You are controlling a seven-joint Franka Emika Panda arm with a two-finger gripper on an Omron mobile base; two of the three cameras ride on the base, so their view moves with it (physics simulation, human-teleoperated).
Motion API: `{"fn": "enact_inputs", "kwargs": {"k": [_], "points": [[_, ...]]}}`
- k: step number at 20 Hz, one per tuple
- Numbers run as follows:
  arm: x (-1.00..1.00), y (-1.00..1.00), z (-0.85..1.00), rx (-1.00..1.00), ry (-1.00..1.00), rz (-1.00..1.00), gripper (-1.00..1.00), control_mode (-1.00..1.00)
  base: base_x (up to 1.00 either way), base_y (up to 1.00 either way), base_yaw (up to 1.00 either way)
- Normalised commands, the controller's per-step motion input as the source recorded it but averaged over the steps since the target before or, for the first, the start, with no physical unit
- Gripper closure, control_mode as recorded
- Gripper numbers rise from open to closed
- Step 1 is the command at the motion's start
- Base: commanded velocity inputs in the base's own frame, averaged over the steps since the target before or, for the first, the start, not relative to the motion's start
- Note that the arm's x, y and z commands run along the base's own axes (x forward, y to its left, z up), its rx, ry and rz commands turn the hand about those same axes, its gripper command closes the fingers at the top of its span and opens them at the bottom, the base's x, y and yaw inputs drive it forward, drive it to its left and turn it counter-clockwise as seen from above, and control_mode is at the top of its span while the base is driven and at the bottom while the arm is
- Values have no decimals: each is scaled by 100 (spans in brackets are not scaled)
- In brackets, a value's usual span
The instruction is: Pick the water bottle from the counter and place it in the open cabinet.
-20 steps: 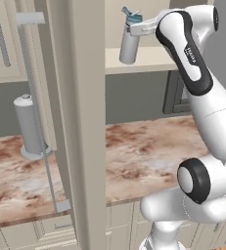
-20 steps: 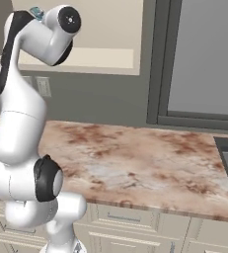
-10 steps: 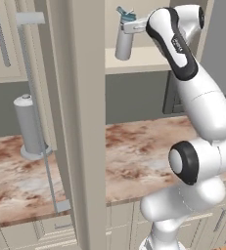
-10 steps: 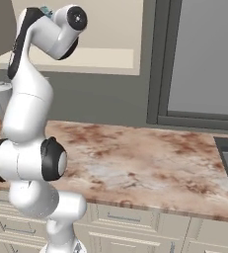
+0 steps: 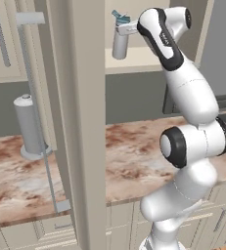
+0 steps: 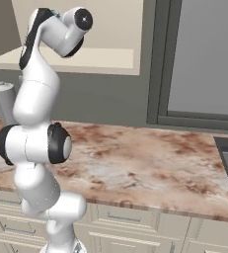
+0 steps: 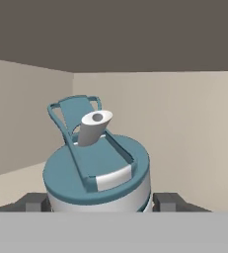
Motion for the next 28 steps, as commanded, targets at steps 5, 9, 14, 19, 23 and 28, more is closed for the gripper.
{"fn": "enact_inputs", "kwargs": {"k": [5, 9, 14, 19, 23, 28], "points": [[59, 0, -4, -1, 0, 0, 100, -100, 0, 0, 0], [54, 0, -9, -3, 0, 0, 100, -100, 0, 0, 0], [50, 0, -15, -7, 1, 0, 100, -100, 0, 0, 0], [41, 0, -37, -13, 4, 0, 100, -100, 0, 0, 0], [18, -4, -56, -12, 4, 0, 100, -100, 0, 0, 0], [3, -4, -22, -2, 0, 0, 100, -100, 0, 0, 0]]}}
